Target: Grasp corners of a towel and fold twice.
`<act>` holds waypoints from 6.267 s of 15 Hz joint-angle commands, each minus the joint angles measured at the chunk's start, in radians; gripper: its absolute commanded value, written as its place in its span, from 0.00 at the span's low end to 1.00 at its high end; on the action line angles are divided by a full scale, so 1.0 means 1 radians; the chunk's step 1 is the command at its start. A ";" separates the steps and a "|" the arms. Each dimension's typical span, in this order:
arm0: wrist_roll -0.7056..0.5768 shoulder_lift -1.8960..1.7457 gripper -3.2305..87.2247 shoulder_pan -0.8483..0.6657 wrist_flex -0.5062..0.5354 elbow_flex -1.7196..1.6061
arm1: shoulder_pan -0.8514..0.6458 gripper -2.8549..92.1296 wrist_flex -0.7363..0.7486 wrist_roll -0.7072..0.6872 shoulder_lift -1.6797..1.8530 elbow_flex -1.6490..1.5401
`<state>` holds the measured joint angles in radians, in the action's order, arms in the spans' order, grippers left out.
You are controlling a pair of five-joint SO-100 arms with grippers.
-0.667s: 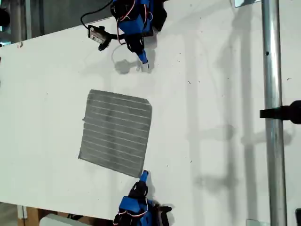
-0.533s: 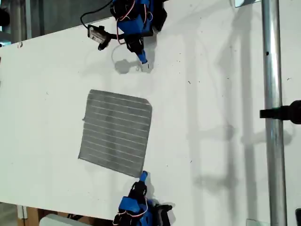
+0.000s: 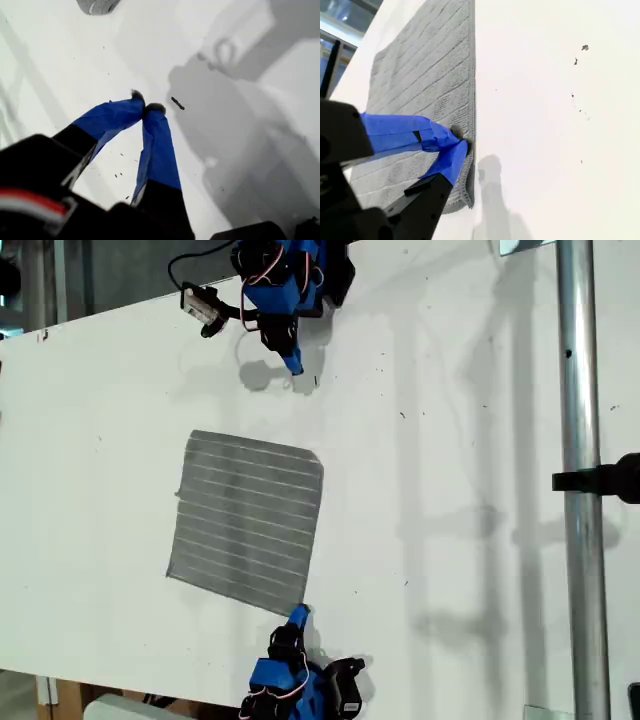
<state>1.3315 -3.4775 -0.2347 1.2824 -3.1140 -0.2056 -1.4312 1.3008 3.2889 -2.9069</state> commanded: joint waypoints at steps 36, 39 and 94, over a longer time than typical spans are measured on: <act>0.040 0.838 0.01 0.184 0.393 1.115 | 0.005 0.37 0.176 -0.699 -2.108 1.565; 0.035 0.844 0.01 0.179 0.393 1.114 | 0.012 0.36 0.173 -0.696 -2.186 1.646; -0.202 1.717 0.00 0.075 -0.060 1.135 | 0.204 0.03 0.110 -0.552 -2.043 1.549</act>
<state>1.0646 -1.7119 -0.2700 1.1950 -2.0617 -0.0583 -1.3054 0.7225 1.1336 -1.3622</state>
